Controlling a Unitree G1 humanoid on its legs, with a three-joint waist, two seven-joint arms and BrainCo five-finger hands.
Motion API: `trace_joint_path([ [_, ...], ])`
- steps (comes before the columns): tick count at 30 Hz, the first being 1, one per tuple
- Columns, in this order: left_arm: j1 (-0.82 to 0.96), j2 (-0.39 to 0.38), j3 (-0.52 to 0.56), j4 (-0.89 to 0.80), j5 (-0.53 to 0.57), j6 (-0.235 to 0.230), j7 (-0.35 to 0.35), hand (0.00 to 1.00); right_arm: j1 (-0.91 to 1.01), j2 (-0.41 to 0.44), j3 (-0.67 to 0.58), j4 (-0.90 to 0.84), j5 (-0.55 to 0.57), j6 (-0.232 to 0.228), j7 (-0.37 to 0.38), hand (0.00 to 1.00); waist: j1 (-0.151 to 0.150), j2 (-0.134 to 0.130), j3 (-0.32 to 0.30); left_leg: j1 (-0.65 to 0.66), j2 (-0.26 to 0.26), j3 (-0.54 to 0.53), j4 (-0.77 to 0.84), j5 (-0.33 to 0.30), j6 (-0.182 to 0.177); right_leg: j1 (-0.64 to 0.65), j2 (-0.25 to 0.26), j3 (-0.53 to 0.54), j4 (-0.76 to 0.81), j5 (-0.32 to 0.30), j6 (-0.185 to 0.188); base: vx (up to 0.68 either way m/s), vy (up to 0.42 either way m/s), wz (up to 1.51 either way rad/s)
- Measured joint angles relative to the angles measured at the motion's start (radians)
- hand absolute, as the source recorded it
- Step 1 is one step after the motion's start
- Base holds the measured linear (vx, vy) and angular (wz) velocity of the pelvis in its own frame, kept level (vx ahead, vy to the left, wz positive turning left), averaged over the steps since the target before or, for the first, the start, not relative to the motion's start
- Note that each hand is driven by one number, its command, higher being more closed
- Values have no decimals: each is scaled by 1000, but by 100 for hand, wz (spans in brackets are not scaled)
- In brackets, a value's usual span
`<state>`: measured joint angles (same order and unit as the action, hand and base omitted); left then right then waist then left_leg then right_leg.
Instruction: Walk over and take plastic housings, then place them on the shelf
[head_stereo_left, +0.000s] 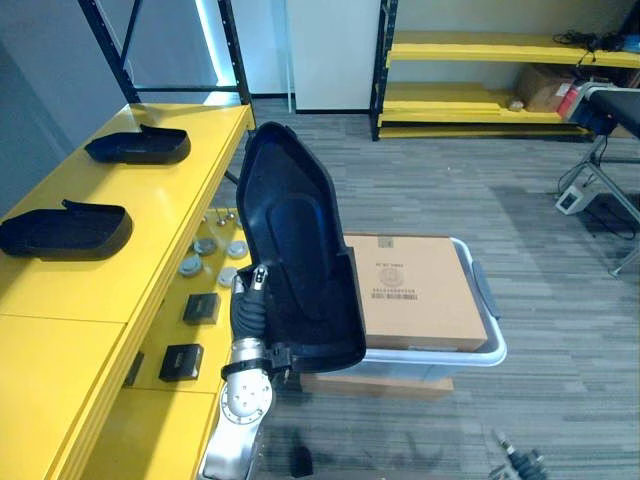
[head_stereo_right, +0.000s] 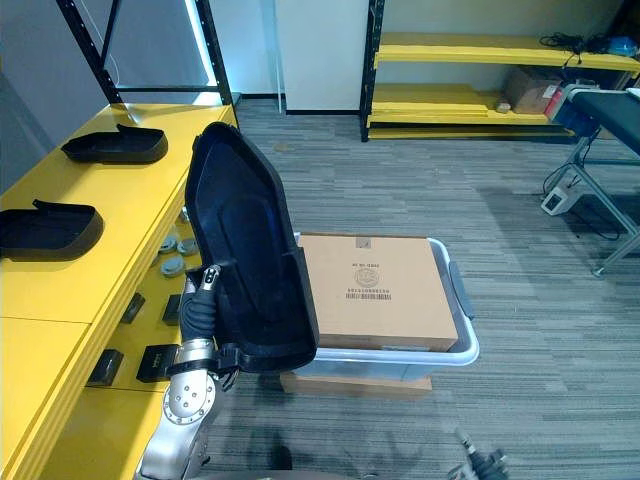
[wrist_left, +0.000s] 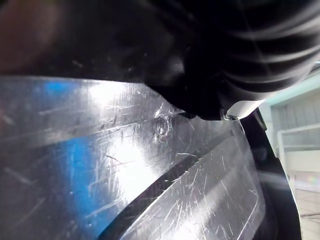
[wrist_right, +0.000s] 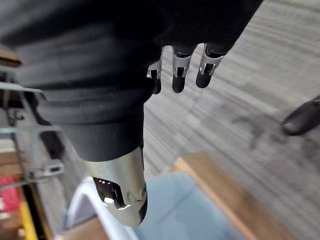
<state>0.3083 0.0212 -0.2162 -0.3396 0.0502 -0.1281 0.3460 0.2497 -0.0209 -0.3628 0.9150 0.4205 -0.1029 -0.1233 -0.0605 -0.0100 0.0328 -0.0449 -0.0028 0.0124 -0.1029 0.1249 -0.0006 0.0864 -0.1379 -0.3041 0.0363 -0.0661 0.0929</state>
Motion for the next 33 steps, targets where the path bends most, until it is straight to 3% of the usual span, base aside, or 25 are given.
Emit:
trace_joint_path([
  [3, 7, -5, 1, -17, 0, -7, -14, 100, 2, 8, 39, 6, -42, 2, 0, 0, 22, -1, 11, -22, -8, -50, 0, 4, -4, 1, -5, -62, 21, -18, 9, -24, -25, 73],
  [6, 24, -21, 1, -67, -1, -9, -16, 100, -11, 17, 81, 0, -70, 0, -1, 0, 26, 2, 38, -90, -22, -66, 1, -3, 5, 1, -26, -236, 68, -43, 15, -7, 0, 171],
  [7, 22, -25, 1, -77, -1, -10, -15, 100, -17, 21, 90, -1, -79, -1, -3, 0, 28, -10, 47, -113, -19, 21, 8, -32, 43, 10, -52, -323, 62, -43, 16, 10, 76, 195],
  [8, 22, -29, 6, -82, -1, -14, -14, 100, -25, 15, 90, -3, -80, -2, -4, 0, 32, -14, 59, -145, 16, 199, 56, -53, 72, 18, -74, -391, 76, -52, 24, 31, 90, 184],
  [9, 22, -35, 6, -82, -1, -14, -14, 100, -29, 10, 91, -11, -80, -1, -5, 0, 38, -6, 60, -157, 39, 296, 87, -58, 79, 21, -77, -420, 86, -57, 27, 88, 90, 173],
  [10, 21, -46, 9, -82, -1, -14, -13, 100, -29, 11, 99, -45, -82, -2, -6, 0, 43, 10, 63, -162, 88, 488, 145, -56, 79, 53, -81, -489, 111, -77, 49, 125, 89, 168],
  [11, 21, -46, 10, -83, -1, -14, -13, 100, -26, 11, 128, -64, -91, -1, -6, 0, 42, -9, 72, -153, 109, 603, 179, -67, 96, 83, -101, -551, 131, -81, 55, 123, 91, 168],
  [12, 21, -45, 9, -88, -2, -15, -12, 100, -25, 12, 144, -75, -96, -1, -6, 0, 44, -4, 66, -149, 104, 622, 188, -73, 105, 95, -112, -578, 138, -84, 59, 120, 82, 131],
  [14, 14, -39, 13, -106, -22, -40, 5, 100, -59, 22, 184, -95, -116, 0, -5, 0, 77, -23, 66, -158, 46, 568, 189, -87, 115, 129, -144, -633, 137, -90, 64, 131, 92, 90],
  [16, 4, -39, 14, -108, -41, -46, 9, 100, -92, 36, 184, -94, -121, 2, -6, 0, 77, -32, 67, -154, 0, 524, 192, -117, 129, 160, -176, -668, 160, -90, 64, 148, 117, 84],
  [18, -17, -40, 14, -108, -47, -46, 13, 100, -117, 41, 185, -94, -146, 10, -5, 0, 77, -32, 67, -142, -30, 486, 214, -152, 137, 168, -251, -676, 310, -92, 28, 178, 150, 79],
  [19, -37, -36, 15, -104, -46, -46, 28, 100, -128, 42, 187, -94, -157, 21, -5, 0, 72, -33, 69, -117, -44, 446, 228, -174, 144, 147, -305, -617, 455, -65, -49, 235, 165, 65],
  [20, -49, -35, 12, -99, -46, -46, 33, 100, -131, 42, 186, -93, -158, 24, -5, 0, 71, -30, 68, -105, -48, 421, 227, -180, 149, 124, -320, -555, 526, -34, -96, 235, 157, 87],
  [21, -82, -29, 12, -82, -44, -52, 42, 100, -141, 44, 187, -84, -158, 24, -5, 0, 66, -23, 69, -87, -44, 373, 222, -183, 138, 56, -294, -379, 612, -107, -62, 281, 144, 90],
  [22, -105, -23, 17, -59, -41, -56, 54, 100, -150, 43, 192, -75, -158, 25, -5, 0, 62, -22, 71, -68, -43, 335, 207, -181, 136, -11, -234, -237, 622, -182, -45, 170, 82, 92],
  [23, -112, -21, 23, -46, -41, -57, 61, 100, -152, 42, 197, -75, -159, 25, -5, 0, 60, -22, 71, -57, -43, 318, 204, -180, 133, -43, -210, -180, 614, -207, -48, 264, 92, 96],
  [25, -113, -17, 34, 9, -40, -56, 77, 100, -148, 35, 220, -76, -159, 22, -6, 0, 41, -24, 70, -27, -57, 243, 207, -173, 136, -130, -104, 37, 529, -257, -33, 250, 33, 107],
  [27, -111, -17, 24, 41, -39, -55, 78, 100, -134, 36, 225, -76, -159, 22, -7, 0, 22, -27, 71, -10, -81, 167, 209, -173, 135, -173, -48, 176, 468, -261, -26, 206, -40, 132],
  [29, -100, -16, 18, 44, -38, -55, 78, 100, -119, 40, 226, -75, -159, 23, -8, 0, 23, -46, 69, 9, -113, 113, 210, -177, 129, -184, -43, 197, 389, -209, -24, 187, -83, 120],
  [30, -89, -18, 21, 43, -38, -55, 77, 100, -111, 41, 236, -75, -160, 24, -8, 0, 45, -64, 73, 23, -130, 99, 215, -185, 117, -180, -59, 192, 351, -161, -19, 163, -110, 78],
  [32, -41, -22, 25, 23, -38, -54, 72, 100, -105, 37, 260, -91, -174, 25, -7, 0, 61, -50, 65, 2, -103, 75, 258, -229, 60, -125, -40, 146, 288, -154, -10, 112, -140, 44],
  [33, -32, -22, 24, 18, -38, -54, 71, 100, -104, 37, 261, -105, -180, 25, -7, 0, 71, -48, 64, -2, -94, 74, 265, -237, 57, -117, -33, 139, 273, -150, -12, 51, -143, 19],
])
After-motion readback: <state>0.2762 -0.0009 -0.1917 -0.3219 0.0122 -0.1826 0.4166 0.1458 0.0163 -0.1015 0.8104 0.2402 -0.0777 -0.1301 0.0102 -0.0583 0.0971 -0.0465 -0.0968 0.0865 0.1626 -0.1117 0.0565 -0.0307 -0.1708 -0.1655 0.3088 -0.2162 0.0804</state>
